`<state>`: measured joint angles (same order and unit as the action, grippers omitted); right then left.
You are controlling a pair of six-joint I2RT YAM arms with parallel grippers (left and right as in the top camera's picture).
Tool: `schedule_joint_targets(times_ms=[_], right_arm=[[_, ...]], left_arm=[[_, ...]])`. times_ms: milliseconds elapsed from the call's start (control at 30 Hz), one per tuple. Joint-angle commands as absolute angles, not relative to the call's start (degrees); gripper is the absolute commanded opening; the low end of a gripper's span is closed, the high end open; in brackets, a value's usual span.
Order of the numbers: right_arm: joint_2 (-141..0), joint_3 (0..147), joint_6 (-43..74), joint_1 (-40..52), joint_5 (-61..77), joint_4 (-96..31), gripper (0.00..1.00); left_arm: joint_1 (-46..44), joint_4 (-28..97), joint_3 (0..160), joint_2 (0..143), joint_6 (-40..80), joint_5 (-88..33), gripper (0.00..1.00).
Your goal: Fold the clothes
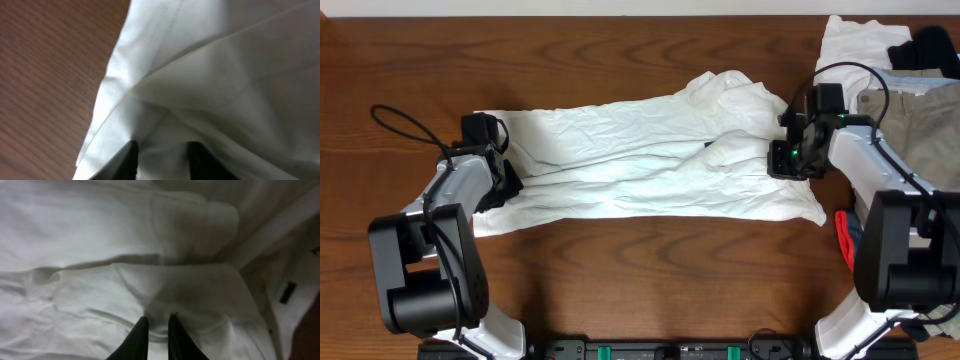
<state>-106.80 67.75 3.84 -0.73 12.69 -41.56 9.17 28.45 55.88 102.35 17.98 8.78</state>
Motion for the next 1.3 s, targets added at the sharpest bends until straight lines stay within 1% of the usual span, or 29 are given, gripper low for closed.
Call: schedule_joint_targets(times_ms=[0, 167, 267, 300, 400, 433, 600, 800, 1033, 1267], right_arm=[[-107.59, 67.7, 3.14, -0.19, 13.3, -40.32, 0.13], [-107.66, 67.7, 4.05, -0.19, 9.91, -39.13, 0.14], [-107.77, 67.7, 4.05, -0.19, 7.88, -38.92, 0.15], [-107.81, 67.7, 4.01, -0.19, 7.49, -38.87, 0.15], [-107.92, 67.7, 4.01, -0.19, 7.22, -39.18, 0.15], [-107.92, 67.7, 4.08, -0.19, 7.2, -39.22, 0.15], [-107.92, 67.7, 4.27, -0.19, 6.66, -40.91, 0.15], [-107.92, 67.7, 5.1, -0.19, 4.49, -42.52, 0.15], [-107.92, 67.7, 5.13, -0.19, 4.51, -42.76, 0.15], [-107.92, 67.7, 5.1, -0.19, 4.49, -43.03, 0.14]], left_arm=[[8.93, 29.67, 53.69, 105.36, 17.76, 3.4, 0.4], [8.93, 31.35, 54.59, 101.78, 17.76, 3.42, 0.47], [8.93, 32.36, 55.05, 97.01, 17.61, 3.42, 0.48], [8.93, 32.36, 55.05, 94.59, 17.58, 3.42, 0.52], [8.93, 32.51, 55.05, 88.51, 17.61, 3.42, 0.68], [8.93, 32.77, 55.05, 86.96, 17.63, 3.42, 0.69], [8.93, 37.36, 55.05, 82.24, 17.82, 1.15, 0.7], [8.58, 43.05, 54.0, 83.18, 17.82, -8.4, 0.69], [6.11, 41.71, 49.36, 84.66, 17.82, -8.38, 0.69], [5.98, 31.86, 43.0, 86.74, 17.85, -8.29, 0.68]])
